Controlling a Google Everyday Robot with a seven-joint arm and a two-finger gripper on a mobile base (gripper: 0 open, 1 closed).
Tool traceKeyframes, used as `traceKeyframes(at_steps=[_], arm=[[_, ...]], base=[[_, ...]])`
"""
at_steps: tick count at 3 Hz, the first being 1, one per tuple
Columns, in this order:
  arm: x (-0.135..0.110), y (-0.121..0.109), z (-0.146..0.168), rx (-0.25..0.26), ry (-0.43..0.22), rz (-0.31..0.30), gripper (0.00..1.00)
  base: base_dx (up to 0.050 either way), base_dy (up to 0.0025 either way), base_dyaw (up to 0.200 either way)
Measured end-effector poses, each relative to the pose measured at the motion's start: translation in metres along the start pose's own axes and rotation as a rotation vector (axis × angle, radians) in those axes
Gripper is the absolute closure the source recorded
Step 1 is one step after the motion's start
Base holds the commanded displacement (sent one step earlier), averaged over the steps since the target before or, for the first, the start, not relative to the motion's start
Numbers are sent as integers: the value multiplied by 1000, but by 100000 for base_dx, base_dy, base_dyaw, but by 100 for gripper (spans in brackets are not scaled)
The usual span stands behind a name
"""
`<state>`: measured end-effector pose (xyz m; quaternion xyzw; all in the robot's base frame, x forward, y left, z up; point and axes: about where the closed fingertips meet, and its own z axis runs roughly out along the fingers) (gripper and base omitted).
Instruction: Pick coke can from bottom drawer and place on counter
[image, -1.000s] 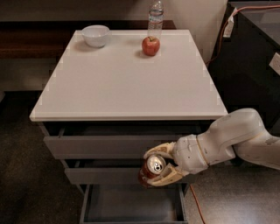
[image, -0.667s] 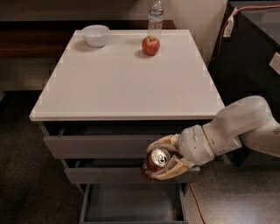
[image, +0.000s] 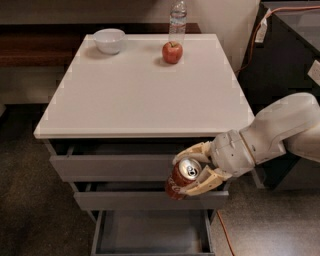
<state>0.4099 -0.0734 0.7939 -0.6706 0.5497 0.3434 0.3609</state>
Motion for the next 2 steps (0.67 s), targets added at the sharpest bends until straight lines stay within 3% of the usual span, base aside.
traceKeyframes(at_steps=[2], arm=[[-22,-22,-27,-33,-32,-21,100]], base=[[0,0,0]])
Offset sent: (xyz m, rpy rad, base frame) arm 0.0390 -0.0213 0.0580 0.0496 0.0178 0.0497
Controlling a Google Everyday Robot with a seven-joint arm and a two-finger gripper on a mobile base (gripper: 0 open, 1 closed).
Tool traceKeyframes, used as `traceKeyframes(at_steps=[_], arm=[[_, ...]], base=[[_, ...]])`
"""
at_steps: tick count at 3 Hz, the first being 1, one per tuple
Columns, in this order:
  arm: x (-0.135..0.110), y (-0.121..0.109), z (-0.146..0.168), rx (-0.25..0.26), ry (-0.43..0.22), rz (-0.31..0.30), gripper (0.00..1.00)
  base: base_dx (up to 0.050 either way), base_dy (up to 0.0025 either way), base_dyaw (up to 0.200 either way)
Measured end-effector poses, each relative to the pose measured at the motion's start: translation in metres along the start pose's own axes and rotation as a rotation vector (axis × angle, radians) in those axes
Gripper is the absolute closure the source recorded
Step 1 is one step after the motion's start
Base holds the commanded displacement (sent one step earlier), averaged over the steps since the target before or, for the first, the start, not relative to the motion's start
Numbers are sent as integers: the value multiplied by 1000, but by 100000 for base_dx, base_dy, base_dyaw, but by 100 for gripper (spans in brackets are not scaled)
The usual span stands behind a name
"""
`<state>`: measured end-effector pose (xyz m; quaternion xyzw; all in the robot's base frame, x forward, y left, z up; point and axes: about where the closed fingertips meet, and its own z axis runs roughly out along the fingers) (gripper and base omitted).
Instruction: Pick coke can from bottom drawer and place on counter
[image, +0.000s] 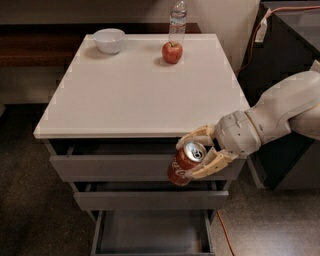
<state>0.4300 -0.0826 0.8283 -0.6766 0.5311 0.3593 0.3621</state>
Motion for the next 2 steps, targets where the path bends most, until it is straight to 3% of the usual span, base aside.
traceKeyframes(at_steps=[1,2], arm=[[-20,-26,-37,12,-16,-31,100],[-20,-26,-36,12,-15,-32,100]], base=[[0,0,0],[0,0,0]])
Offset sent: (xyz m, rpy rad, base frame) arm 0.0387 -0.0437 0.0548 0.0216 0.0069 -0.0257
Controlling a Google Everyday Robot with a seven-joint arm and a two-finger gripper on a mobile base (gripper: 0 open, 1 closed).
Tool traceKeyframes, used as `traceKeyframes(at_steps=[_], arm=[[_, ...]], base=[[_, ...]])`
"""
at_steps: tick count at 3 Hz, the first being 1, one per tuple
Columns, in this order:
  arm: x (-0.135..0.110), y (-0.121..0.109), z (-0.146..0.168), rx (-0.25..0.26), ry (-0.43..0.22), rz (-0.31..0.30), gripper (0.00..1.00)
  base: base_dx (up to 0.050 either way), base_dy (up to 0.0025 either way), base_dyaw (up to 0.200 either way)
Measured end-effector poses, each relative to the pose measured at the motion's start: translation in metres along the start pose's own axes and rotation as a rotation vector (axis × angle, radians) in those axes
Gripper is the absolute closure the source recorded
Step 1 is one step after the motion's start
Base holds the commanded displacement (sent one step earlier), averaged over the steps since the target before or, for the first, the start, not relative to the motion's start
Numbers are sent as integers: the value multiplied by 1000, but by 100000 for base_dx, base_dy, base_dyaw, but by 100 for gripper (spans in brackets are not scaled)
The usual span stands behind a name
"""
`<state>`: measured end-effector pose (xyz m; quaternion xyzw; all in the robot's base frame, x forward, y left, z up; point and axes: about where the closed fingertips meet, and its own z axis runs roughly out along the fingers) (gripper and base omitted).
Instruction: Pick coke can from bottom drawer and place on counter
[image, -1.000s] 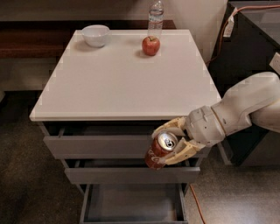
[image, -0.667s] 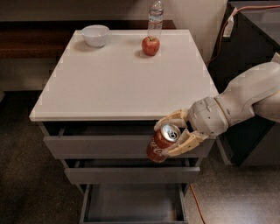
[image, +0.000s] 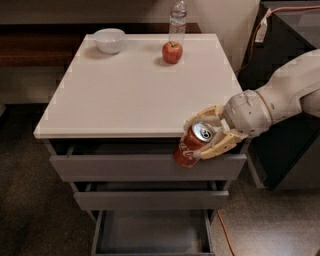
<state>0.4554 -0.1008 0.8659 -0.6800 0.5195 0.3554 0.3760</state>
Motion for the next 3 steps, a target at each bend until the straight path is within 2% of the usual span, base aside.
traceKeyframes(at_steps=[1,3], arm=[[-5,-5,-3,15,17,19,100],[-35,-31,-20,16,68,85,100]], base=[[0,0,0],[0,0,0]])
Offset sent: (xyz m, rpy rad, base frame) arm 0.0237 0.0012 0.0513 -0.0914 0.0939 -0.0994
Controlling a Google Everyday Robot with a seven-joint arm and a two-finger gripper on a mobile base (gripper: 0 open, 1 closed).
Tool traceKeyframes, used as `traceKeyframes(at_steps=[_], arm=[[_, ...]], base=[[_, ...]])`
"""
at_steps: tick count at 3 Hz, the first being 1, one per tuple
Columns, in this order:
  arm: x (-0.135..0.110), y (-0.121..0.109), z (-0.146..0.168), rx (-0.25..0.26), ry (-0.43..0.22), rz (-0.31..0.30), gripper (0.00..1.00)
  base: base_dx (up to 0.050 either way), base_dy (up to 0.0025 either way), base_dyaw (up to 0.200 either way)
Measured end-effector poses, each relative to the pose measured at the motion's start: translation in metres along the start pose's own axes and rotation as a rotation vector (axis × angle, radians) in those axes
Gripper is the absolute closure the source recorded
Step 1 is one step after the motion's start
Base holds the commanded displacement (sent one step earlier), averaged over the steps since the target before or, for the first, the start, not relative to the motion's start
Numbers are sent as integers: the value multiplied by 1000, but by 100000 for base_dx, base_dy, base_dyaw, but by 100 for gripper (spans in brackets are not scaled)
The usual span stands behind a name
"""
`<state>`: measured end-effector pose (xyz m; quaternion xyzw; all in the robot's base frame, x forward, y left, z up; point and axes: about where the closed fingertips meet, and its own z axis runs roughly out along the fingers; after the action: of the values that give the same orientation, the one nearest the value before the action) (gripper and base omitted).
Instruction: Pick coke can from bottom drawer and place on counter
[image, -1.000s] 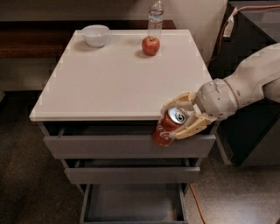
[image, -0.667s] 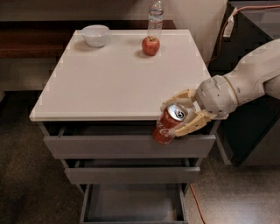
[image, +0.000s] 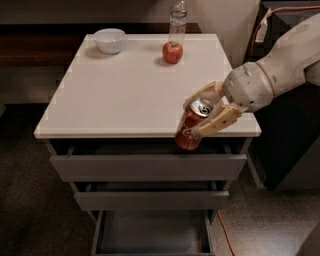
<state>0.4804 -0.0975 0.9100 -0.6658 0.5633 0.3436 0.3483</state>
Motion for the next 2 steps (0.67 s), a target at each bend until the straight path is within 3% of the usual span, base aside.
traceKeyframes(at_steps=[2], arm=[[-29,-39,-29,15,8,0,100]], base=[[0,0,0]])
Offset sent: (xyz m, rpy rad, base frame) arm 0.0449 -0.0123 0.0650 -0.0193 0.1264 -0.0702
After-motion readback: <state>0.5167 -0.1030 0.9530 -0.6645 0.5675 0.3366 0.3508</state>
